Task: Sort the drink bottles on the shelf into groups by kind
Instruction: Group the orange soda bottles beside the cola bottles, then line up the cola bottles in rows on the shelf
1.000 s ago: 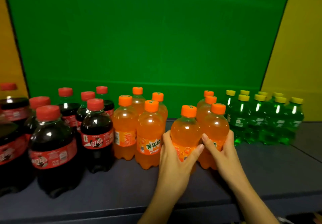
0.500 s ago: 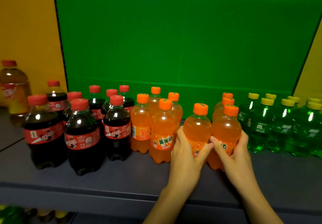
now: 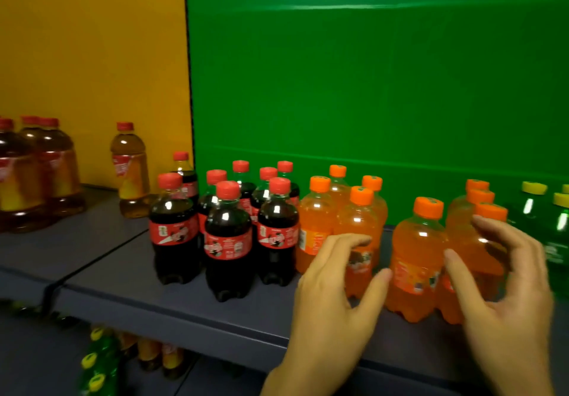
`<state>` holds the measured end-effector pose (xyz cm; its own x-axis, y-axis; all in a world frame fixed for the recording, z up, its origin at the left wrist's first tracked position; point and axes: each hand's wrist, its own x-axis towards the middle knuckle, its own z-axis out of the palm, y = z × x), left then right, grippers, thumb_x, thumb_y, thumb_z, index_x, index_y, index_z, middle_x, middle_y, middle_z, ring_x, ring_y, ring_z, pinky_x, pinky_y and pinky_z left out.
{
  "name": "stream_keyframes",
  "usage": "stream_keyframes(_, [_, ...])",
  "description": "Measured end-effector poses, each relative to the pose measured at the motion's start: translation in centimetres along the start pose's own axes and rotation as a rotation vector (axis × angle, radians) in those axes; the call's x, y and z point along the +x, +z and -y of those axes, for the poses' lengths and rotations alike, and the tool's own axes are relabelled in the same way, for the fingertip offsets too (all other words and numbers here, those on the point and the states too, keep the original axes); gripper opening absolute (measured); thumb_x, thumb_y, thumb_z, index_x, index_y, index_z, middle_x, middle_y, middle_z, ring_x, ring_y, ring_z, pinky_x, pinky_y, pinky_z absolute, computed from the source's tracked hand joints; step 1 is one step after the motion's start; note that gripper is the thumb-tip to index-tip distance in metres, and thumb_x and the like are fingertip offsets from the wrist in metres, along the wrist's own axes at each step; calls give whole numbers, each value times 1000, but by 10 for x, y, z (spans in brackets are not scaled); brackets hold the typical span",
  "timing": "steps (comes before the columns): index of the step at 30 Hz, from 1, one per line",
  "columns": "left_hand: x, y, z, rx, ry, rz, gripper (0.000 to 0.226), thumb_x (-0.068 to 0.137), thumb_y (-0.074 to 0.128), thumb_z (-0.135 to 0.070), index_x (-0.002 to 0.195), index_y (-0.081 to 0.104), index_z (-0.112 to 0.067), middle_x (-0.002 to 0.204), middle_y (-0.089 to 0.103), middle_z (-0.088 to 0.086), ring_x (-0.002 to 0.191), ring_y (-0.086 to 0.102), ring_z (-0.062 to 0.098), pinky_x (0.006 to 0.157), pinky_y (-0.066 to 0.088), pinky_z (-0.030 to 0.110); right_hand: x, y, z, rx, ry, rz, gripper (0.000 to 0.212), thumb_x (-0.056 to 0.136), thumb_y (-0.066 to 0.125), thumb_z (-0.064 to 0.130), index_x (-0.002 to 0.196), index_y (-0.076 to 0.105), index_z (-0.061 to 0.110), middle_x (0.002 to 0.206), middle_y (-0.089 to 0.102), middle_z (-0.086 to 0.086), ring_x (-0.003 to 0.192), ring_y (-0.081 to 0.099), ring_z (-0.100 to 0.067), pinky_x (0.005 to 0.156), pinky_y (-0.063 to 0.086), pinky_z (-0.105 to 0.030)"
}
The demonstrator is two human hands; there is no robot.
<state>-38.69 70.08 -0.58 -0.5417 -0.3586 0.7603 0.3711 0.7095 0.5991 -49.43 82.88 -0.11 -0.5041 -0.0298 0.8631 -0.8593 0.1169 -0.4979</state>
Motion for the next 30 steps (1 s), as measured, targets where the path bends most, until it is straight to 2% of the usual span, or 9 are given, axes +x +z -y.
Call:
stream_keyframes(4, [-2, -62, 8, 54, 12, -120, 17, 81, 57, -41, 95, 61, -32, 92, 62, -18, 88, 61, 3, 74, 47, 15, -1, 30, 31, 134, 5, 154, 31, 75, 53, 45, 106, 50, 47, 109, 58, 12, 103, 56, -4, 89, 47, -28])
stream_keyframes(7, [-1, -110, 21, 102, 10, -188, 14, 80, 58, -39, 88, 63, -28, 84, 65, -14, 81, 63, 7, 70, 49, 18, -8, 60, 56, 184, 16, 244, 28, 73, 52, 49, 101, 53, 48, 106, 60, 18, 99, 59, -6, 84, 50, -32])
stream_keyframes(13, [7, -203, 57, 210, -42, -245, 6, 81, 62, -29, 86, 64, -26, 82, 65, -11, 78, 62, 8, 68, 49, 19, -23, 127, 106, 287, 5, 278, 19, 74, 57, 42, 93, 56, 46, 97, 63, 20, 88, 62, -3, 78, 47, -11])
stream_keyframes(17, [15, -251, 88, 231, -77, -235, 4, 84, 65, -22, 86, 63, -24, 83, 65, -11, 79, 61, 7, 66, 46, 11, -37, 172, 136, 292, 13, 290, 17, 77, 56, 40, 92, 56, 45, 100, 63, 20, 91, 61, 1, 79, 45, -7])
stream_keyframes(20, [24, -275, 115, 210, -116, -211, 9, 83, 65, -18, 89, 62, -22, 81, 64, -9, 76, 59, 8, 64, 45, 13, -48, 201, 151, 283, 2, 268, 24, 77, 58, 28, 96, 55, 43, 101, 62, 23, 95, 61, 0, 84, 46, -10])
stream_keyframes(22, [31, -283, 136, 203, -130, -178, 13, 83, 65, -18, 95, 60, -21, 87, 63, -9, 77, 58, 9, 64, 46, 14, -53, 217, 158, 267, 0, 249, 30, 77, 58, 28, 101, 53, 45, 107, 59, 24, 101, 59, -1, 89, 46, -15])
stream_keyframes(24, [38, -286, 158, 189, -166, -144, 20, 84, 65, -20, 101, 55, -23, 92, 61, -11, 80, 57, 7, 65, 45, 13, -56, 231, 164, 250, -2, 235, 35, 77, 58, 33, 108, 51, 47, 113, 55, 26, 108, 55, 1, 94, 41, -13])
stream_keyframes(27, [51, -280, 188, 130, -221, -79, 30, 85, 63, -24, 111, 48, -25, 101, 56, -16, 90, 55, 8, 75, 45, 17, -59, 251, 167, 232, 31, 252, 48, 76, 59, 36, 122, 47, 36, 122, 50, 20, 117, 49, 1, 99, 35, -10])
stream_keyframes(30, [68, -267, 209, 99, -312, 30, 43, 89, 56, -33, 127, 40, -21, 116, 52, -9, 106, 52, 11, 87, 42, 22, -64, 269, 166, 209, 69, 277, 66, 71, 64, 42, 131, 37, 32, 131, 42, 17, 123, 42, -1, 101, 29, -7])
